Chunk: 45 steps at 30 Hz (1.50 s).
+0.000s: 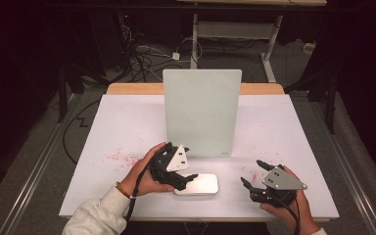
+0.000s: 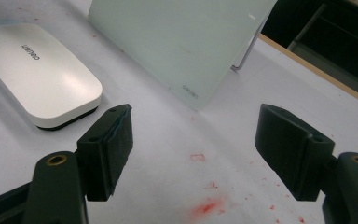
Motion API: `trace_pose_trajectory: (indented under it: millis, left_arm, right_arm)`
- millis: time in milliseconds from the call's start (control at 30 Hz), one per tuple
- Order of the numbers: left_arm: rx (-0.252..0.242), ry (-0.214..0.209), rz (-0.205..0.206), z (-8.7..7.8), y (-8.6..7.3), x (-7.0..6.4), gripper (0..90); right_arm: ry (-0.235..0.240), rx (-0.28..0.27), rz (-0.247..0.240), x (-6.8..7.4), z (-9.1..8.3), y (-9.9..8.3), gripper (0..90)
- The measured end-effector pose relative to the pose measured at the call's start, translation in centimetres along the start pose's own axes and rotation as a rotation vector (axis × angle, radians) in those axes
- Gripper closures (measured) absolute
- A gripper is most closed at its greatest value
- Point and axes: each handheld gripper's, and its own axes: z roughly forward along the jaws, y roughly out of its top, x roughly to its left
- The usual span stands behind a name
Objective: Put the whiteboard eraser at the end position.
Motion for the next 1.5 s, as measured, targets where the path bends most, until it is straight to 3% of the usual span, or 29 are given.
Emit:
trace_pose_trajectory:
  millis: [267,767,1033,1233,1367,1500]
  left_arm:
    - [-0.058,0.18,-0.032,-1.7,-2.4,0.6,18.5]
    - [-0.022,0.304,-0.11,-3.7,-7.5,1.0,18.1]
    - [0.016,0.354,-0.159,-4.9,-10.3,0.8,18.1]
    - [0.055,0.354,-0.203,-5.3,-12.2,0.4,18.1]
    - [0.066,0.349,-0.215,-5.4,-12.7,0.2,18.1]
    - [0.063,0.348,-0.202,-5.2,-12.5,0.0,18.1]
  right_arm:
    - [-0.001,-0.007,0.005,-0.1,-0.1,0.0,28.3]
    - [-0.008,-0.015,0.022,-0.4,-0.1,0.0,28.3]
    - [-0.014,-0.019,0.032,-0.7,-0.2,-0.2,28.2]
    - [-0.017,-0.03,0.038,-0.8,-0.3,-0.1,28.0]
    - [-0.018,-0.027,0.041,-0.8,-0.4,-0.1,27.9]
    - [-0.02,-0.029,0.041,-0.8,-0.4,-0.1,27.9]
